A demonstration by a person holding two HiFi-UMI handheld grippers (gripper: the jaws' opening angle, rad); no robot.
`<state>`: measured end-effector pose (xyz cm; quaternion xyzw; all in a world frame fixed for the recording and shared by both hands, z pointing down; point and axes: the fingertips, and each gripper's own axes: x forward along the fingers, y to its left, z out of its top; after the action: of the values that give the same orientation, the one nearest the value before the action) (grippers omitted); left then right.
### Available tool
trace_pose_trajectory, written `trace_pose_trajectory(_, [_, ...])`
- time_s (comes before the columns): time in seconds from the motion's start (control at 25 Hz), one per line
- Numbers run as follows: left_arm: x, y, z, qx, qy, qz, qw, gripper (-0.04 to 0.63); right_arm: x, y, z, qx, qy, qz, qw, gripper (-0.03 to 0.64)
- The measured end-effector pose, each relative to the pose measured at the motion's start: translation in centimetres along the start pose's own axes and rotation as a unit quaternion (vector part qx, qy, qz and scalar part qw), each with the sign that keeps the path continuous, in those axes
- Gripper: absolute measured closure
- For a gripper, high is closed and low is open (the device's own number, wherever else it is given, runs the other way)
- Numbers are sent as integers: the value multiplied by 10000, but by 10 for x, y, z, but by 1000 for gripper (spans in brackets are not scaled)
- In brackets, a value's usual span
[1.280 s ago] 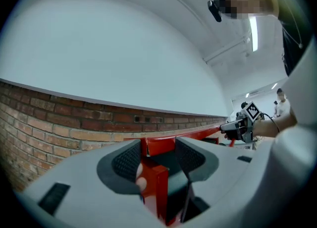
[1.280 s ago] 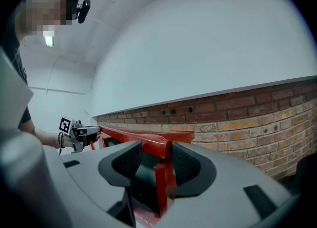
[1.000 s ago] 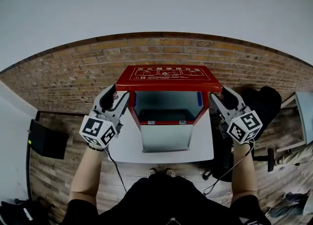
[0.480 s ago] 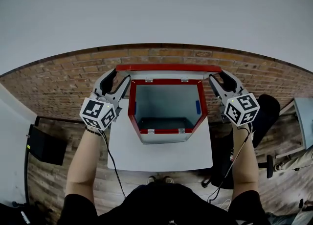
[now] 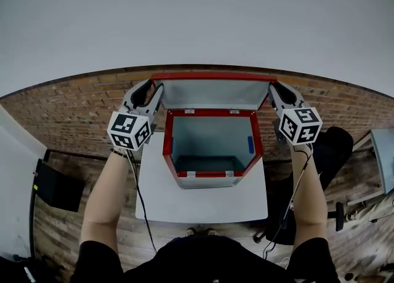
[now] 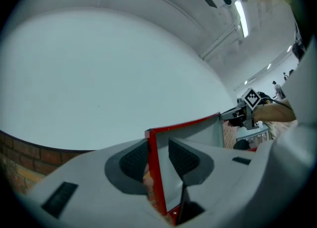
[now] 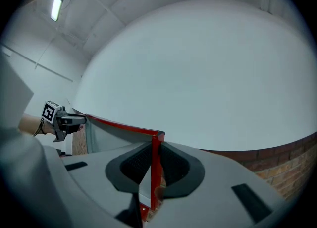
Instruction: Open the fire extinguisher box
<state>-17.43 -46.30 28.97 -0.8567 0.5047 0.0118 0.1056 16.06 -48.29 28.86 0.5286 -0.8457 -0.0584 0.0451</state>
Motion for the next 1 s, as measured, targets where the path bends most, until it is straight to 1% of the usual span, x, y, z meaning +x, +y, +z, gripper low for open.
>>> trace_pose_trajectory(0.08, [8,10,-1,-23,43,147,9999,452,8,-3,0,1,17,-21,10000,549])
trace_pose_trajectory(0.28, [27,25,-6,-19,193,329,9993,485,26,-11,-1,38,74,-72,9999,552])
trace_pose_trajectory(0.68, [45,34,-12,-146,287,417,9986,486,45,-20,-3,149,96,-151,9997,554])
trace_pose_trajectory(1.0, [57,41,-18,-239,451,562,9971,485,58,-25,-8,186,114,-338,9992,553])
